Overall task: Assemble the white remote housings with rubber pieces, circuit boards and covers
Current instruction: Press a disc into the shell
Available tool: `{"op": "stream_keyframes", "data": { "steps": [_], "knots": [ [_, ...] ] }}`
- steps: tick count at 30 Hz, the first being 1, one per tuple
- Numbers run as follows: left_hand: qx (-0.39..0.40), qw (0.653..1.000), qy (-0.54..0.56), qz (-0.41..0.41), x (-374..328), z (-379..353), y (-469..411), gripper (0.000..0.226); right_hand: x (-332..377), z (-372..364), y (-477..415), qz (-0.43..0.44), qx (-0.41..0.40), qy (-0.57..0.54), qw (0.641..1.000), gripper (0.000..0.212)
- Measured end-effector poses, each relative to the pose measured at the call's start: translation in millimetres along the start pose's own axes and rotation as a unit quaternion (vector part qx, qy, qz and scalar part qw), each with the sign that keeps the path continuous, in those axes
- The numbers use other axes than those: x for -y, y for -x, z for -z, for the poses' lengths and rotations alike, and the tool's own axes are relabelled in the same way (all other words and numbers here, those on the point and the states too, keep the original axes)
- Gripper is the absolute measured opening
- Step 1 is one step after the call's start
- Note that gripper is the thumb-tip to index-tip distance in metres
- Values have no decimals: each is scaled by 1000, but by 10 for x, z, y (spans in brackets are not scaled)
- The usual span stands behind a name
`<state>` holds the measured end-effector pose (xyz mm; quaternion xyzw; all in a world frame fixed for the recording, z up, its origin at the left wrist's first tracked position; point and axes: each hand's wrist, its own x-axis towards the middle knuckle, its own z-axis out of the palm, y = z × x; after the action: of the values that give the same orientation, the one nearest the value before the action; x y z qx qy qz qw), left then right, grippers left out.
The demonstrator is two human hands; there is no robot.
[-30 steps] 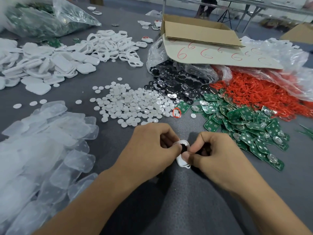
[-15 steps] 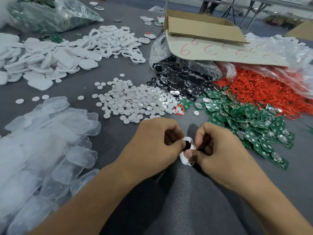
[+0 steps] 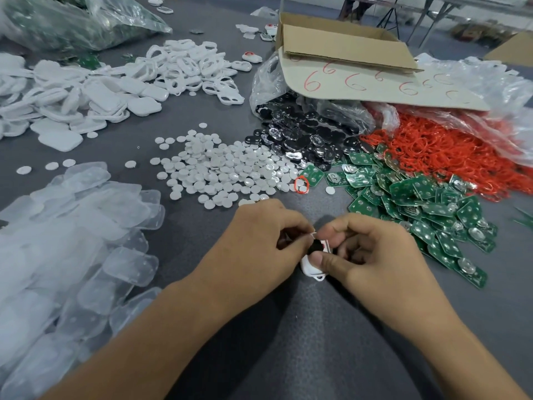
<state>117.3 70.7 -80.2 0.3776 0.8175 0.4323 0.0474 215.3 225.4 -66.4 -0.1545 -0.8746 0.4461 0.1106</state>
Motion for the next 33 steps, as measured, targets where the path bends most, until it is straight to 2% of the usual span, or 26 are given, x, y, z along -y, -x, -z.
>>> {"op": "stream_keyframes", "data": {
  "steps": [3,7,20,24,25,26,29,31,33],
  "knots": [
    [-1,1000,-4,-1,7,-6,-5,9,-24,-20,-5,-17,-2,-42,999,23],
    [-5,1000,-2,3,25,-21,-10,9,-55,-30,-8,-12,-13,-36,999,22],
    [-17,1000,-6,-5,42,-44,-5,8,-105,-77,1,68,-71,17,995,15],
    [-27,1000,-7,-13,30,-44,-5,13,-106,-95,1,96,-120,-13,988,10],
    [-41,999,-2,-10,18,-45,-3,17,-107,-103,-6,97,-152,-33,983,8],
    [-69,998,5,-6,1,-41,-5,22,-99,-104,-14,91,-195,-61,975,15],
    [-226,974,5,-15,-59,19,-29,35,-62,-35,-16,102,-326,-127,931,48],
    [-317,948,10,-23,-65,72,-45,36,-48,10,-9,121,-369,-131,912,58],
    [-368,929,23,-20,-50,106,-53,35,-57,20,-21,125,-378,-132,908,58]
  ]
}}
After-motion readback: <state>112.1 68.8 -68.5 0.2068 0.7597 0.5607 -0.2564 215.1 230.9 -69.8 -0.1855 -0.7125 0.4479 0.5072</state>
